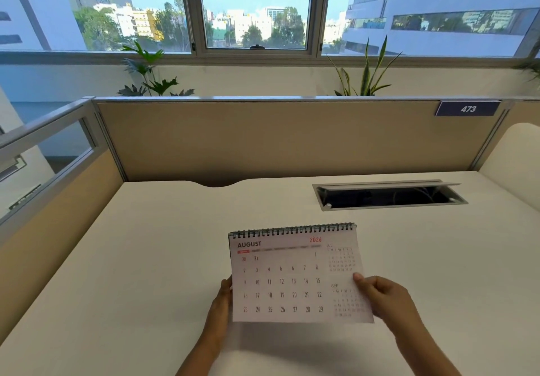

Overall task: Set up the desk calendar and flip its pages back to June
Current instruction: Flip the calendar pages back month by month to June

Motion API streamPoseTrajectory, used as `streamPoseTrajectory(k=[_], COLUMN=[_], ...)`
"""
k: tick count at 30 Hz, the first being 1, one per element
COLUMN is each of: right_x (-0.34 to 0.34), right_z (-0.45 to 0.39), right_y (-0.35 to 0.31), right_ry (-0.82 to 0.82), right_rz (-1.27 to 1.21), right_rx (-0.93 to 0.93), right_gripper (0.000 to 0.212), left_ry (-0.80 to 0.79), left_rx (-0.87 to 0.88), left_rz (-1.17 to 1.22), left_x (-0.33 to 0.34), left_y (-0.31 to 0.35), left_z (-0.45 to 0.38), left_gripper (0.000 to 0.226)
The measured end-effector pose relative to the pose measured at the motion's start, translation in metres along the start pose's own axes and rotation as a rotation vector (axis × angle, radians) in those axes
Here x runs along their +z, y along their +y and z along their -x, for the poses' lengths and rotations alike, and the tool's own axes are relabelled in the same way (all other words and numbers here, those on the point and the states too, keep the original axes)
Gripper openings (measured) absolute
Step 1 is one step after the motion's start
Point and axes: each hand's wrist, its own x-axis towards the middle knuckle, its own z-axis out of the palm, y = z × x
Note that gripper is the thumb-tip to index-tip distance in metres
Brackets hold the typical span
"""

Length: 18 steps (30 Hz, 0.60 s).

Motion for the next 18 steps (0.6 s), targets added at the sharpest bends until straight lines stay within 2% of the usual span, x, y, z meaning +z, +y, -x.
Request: streamPoseTrajectory(k=[3,5,7,10,14,16,18], right_x=[-0.011,-0.012,-0.006,0.012,0.033,0.037,0.040], right_z=[0.003,0.004,0.001,-0.007,-0.013,-0.020,-0.025], right_y=[-0.018,-0.035,-0.056,-0.087,-0.099,-0.090,-0.080], right_ry=[-0.274,-0.371,-0.404,-0.346,-0.062,0.011,0.008], right_rz=[-0.373,-0.648,-0.712,-0.474,0.258,0.478,0.549], right_rx=[0.123,0.090,0.001,-0.212,-0.522,-0.582,-0.587], right_gripper=[0.054,0.068,0.072,0.073,0.050,0.056,0.059], left_ry=[-0.012,0.022,0.026,0.015,0.010,0.006,-0.008], left_rx=[-0.062,-0.042,0.027,-0.004,-0.030,-0.025,-0.006], left_rz=[0.047,0.098,0.051,-0.040,-0.045,-0.050,-0.030], left_x=[0.000,-0.001,0.000,0.004,0.004,0.003,0.003], left_y=[0.005,0.004,0.002,0.003,0.004,0.001,0.001], left_z=[0.003,0.004,0.003,-0.003,-0.007,-0.008,-0.007], left_gripper=[0.043,0.032,0.032,0.048,0.052,0.053,0.058])
